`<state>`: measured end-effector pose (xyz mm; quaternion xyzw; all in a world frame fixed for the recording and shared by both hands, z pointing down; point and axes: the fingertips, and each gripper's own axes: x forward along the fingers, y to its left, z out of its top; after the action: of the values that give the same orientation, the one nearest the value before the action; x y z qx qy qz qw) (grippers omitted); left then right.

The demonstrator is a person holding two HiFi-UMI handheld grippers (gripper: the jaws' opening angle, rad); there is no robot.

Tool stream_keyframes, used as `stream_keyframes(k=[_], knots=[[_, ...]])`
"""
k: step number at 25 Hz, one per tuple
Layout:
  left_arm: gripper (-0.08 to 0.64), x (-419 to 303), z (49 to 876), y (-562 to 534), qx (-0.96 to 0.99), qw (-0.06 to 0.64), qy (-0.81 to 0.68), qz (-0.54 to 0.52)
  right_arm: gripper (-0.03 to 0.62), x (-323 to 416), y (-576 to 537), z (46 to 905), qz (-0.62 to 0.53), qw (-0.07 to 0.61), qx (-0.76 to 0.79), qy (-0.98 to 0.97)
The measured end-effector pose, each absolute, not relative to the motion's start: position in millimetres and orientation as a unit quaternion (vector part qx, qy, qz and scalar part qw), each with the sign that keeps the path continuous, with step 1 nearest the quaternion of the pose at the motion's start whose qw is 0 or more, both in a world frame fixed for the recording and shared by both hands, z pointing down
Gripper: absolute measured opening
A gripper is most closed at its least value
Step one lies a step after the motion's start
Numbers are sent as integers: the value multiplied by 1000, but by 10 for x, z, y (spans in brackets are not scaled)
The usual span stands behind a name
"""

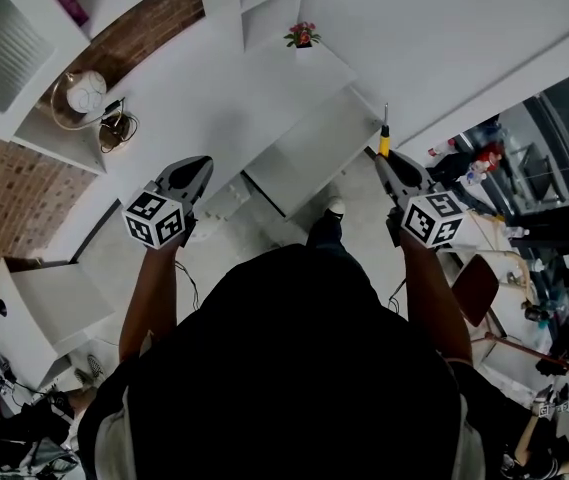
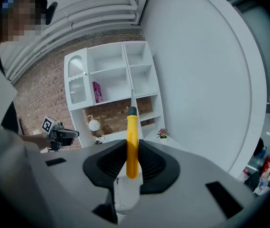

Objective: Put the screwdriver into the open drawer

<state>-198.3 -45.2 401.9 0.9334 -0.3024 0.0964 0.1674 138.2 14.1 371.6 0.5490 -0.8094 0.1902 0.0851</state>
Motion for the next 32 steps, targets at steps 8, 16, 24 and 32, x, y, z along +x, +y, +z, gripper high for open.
stream_keyframes(k=[8, 16, 24, 32], knots=[[17, -2078, 3984, -513, 928, 161, -322, 92, 84, 1363, -34, 3694, 180, 80, 543, -816], [17, -2162, 3996, -612, 920, 158, -346, 94, 84, 1327, -257, 3760, 177, 78, 530, -826], [17, -2044, 4073, -691, 915, 164, -355, 102, 84, 1394, -512, 3891, 188, 73, 518, -831], [17, -1837, 4070, -920, 909, 168, -364, 110, 84, 1553, -830, 4036, 203, 74, 501, -838]])
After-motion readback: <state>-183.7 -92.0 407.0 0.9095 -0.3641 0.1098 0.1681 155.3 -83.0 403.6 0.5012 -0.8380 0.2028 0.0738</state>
